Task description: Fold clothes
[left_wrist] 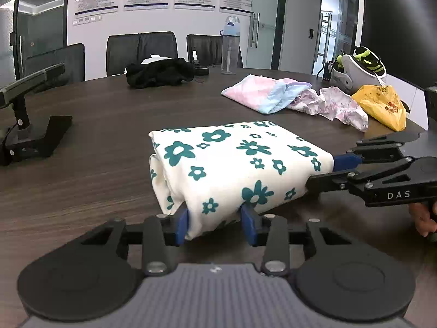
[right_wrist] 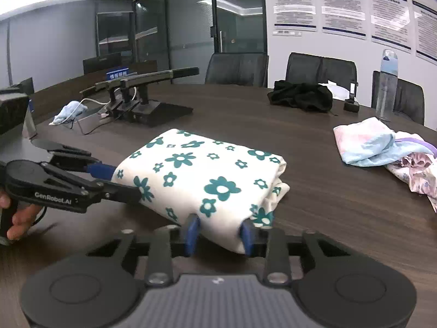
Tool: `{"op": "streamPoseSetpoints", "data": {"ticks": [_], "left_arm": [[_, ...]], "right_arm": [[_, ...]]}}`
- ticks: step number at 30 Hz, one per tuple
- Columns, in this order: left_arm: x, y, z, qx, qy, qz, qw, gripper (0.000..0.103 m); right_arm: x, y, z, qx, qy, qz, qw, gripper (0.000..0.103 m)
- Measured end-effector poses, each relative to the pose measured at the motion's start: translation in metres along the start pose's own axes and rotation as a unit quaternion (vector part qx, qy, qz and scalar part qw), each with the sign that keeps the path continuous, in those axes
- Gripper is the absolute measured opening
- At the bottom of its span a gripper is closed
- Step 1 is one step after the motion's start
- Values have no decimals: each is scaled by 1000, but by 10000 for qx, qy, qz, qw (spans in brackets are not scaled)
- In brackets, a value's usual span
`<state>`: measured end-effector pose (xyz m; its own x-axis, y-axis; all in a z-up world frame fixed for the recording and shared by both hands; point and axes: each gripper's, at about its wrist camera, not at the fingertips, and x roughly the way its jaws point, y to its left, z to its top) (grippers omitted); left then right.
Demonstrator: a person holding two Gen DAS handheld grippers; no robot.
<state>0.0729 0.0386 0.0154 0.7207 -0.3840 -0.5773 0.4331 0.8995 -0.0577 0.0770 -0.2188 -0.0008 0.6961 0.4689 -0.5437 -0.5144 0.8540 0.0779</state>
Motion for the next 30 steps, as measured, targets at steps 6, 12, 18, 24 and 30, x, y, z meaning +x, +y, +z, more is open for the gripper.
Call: {"op": "streamPoseSetpoints", "data": {"ticks": [6,12,18,24,30], "left_arm": [[21,10,17,-50,114,69,9999,34],[65,30,51,-111,204,328,9992,33],[107,57,81,-295,166,488,9982,33],[135,76,98,-364,91,584,9976,33],[105,88,101,-384,-298,370,9981,35]], "right_arm": [[18,-4,12,207,29,-285,9994,25],[63,-22,45,510,70,-728,9960,25],[109,-46,75,749,91,-952,9926,25],[147,-67,99,853,128,-1075,9905,25],[159,-63,109,852,50,-1000,9913,26]]}}
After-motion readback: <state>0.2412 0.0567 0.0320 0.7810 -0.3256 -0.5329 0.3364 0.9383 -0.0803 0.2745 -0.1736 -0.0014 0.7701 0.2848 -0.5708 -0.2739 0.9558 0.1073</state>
